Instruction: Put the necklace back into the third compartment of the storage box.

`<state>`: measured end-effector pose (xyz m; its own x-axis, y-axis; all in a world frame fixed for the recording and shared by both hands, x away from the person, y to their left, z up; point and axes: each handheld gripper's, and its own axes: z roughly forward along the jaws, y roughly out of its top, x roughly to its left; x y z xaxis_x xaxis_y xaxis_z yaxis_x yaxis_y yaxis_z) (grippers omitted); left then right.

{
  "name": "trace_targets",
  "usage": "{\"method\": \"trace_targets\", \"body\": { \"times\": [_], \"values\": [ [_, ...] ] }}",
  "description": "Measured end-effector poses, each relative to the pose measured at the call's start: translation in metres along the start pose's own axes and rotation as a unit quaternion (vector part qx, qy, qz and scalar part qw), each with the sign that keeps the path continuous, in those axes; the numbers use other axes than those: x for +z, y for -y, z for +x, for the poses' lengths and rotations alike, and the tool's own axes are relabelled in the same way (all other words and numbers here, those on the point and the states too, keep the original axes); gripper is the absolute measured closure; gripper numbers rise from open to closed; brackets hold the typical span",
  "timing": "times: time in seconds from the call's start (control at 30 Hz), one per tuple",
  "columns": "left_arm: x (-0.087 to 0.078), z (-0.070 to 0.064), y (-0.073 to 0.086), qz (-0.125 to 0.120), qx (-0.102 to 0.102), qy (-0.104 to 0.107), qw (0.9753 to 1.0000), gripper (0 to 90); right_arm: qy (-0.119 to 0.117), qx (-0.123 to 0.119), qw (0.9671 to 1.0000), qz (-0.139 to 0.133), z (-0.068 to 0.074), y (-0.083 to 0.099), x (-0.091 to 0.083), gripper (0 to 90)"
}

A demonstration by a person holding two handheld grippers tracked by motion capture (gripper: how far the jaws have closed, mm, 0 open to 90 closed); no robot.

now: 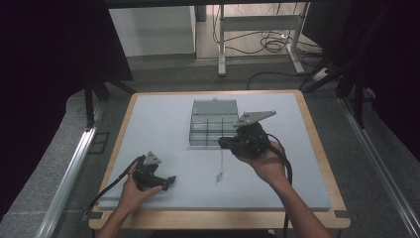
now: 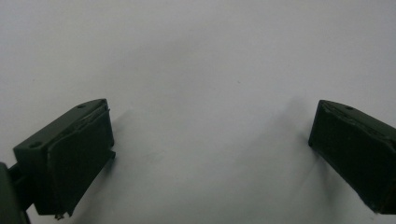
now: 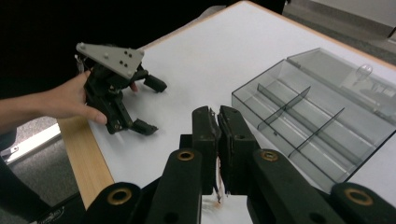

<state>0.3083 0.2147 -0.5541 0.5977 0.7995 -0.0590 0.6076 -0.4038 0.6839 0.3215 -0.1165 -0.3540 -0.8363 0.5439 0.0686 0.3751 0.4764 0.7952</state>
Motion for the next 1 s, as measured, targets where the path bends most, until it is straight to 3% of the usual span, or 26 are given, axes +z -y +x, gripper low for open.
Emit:
{"method": "trace_targets", "body": {
  "times": [1.0],
  "values": [
    [0.000,0.000,0.000,0.000,0.000,0.000,1.0000,0.0,0.021,0.020,0.9989,-0.035,-0.022,-0.030,-0.018,83.9]
  ]
}}
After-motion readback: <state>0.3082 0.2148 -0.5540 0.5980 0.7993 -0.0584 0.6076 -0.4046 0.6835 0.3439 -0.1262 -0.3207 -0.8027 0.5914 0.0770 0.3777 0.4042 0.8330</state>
